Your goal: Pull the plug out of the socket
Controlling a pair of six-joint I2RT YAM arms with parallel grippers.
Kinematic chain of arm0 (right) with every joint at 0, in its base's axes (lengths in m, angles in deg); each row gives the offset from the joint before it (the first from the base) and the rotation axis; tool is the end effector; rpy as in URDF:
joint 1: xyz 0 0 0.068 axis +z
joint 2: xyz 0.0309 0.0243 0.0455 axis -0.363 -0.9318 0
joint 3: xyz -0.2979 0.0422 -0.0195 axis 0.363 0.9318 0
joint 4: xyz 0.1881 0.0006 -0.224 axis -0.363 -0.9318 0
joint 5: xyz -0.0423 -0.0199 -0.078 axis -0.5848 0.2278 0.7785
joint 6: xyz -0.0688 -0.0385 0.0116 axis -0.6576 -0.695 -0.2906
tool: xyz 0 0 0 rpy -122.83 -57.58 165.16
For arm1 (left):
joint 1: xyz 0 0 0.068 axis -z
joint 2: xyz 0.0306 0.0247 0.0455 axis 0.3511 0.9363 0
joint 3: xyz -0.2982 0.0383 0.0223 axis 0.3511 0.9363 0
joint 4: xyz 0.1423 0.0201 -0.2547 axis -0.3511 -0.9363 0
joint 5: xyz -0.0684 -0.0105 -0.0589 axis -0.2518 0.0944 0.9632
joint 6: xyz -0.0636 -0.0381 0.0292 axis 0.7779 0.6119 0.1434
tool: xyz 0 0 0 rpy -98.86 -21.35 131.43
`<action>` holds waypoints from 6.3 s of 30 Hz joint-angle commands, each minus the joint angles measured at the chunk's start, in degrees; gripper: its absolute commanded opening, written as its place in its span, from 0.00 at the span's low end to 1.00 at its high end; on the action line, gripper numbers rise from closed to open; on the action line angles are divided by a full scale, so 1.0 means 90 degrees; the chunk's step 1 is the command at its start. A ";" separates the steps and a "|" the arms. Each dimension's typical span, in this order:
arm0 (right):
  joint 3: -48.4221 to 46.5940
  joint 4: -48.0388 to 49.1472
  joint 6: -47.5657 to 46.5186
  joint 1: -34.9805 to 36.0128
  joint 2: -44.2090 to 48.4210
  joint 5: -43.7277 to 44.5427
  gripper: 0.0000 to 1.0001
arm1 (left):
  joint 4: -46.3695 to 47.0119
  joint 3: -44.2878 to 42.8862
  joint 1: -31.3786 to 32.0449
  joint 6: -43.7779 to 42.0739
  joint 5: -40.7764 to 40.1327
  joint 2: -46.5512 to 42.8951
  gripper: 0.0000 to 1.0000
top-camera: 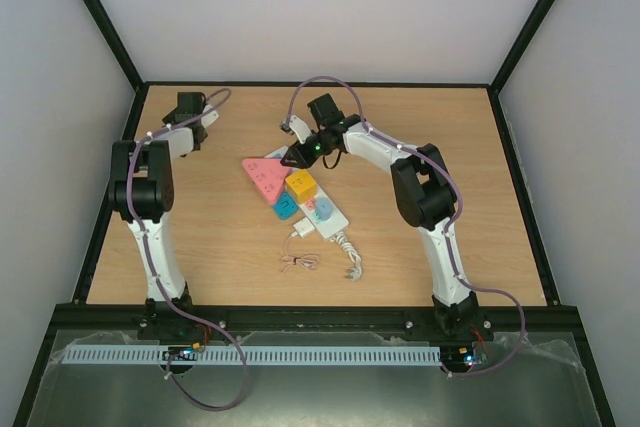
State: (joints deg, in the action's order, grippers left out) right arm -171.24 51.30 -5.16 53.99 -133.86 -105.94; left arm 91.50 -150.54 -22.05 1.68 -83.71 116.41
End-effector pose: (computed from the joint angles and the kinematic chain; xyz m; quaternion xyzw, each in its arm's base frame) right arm 0.4452 0.3420 0.1683 -0.4489 0.7654 0.3978 0.2332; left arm 0.5222 0.0436 0.1407 0.2977 0.8324 0.3739 0.2805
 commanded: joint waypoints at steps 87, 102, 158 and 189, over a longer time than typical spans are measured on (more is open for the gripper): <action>0.0078 -0.1096 0.0152 -0.0031 -0.0042 0.0537 0.57 | -0.1843 0.0824 -0.1315 0.5383 0.6457 -0.2991 1.00; 0.0185 -0.1273 0.0175 -0.0119 0.0950 0.0701 0.93 | -0.1079 0.2229 -0.1522 0.6495 0.8453 -0.3927 1.00; 0.2827 0.0239 0.1209 0.1449 0.2400 0.3942 0.75 | 0.2874 0.5122 -0.0370 1.0143 0.9101 -0.3042 0.93; 0.3134 0.0614 0.1176 0.1415 0.2307 0.4378 0.51 | 0.4887 0.5109 -0.0118 1.1555 0.9608 -0.1620 0.81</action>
State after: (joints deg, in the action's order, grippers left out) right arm -144.71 57.72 5.81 66.80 -112.24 -70.27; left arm 130.36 -105.10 -23.45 103.66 1.25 100.06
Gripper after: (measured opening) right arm 0.628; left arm 0.823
